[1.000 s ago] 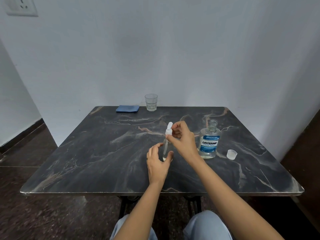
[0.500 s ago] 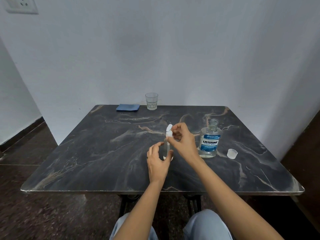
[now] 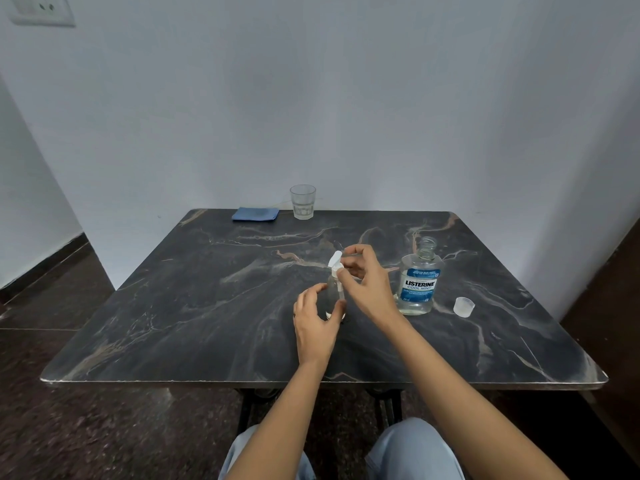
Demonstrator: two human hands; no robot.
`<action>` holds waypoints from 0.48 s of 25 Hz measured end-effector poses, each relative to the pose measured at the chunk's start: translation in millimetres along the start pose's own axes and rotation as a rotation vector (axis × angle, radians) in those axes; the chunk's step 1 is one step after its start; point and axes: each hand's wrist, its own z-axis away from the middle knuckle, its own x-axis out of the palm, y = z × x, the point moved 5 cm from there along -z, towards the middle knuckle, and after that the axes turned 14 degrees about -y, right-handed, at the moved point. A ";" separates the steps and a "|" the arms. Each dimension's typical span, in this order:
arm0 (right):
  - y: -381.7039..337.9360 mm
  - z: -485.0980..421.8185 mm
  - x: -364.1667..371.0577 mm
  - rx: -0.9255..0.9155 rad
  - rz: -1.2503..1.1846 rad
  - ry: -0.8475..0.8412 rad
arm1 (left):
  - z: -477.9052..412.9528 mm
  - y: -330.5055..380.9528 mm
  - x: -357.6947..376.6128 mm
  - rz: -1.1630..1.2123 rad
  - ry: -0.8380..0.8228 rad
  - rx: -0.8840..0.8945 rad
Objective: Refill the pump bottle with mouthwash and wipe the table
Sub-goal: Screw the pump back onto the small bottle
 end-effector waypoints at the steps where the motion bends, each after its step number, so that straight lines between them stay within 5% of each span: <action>1: 0.6 0.1 0.1 -0.002 -0.007 -0.004 | 0.2 -0.4 0.1 0.002 -0.002 -0.003; 12: 7.8 -2.0 -2.3 0.039 0.017 -0.027 | -0.4 -2.6 1.2 -0.003 -0.018 -0.017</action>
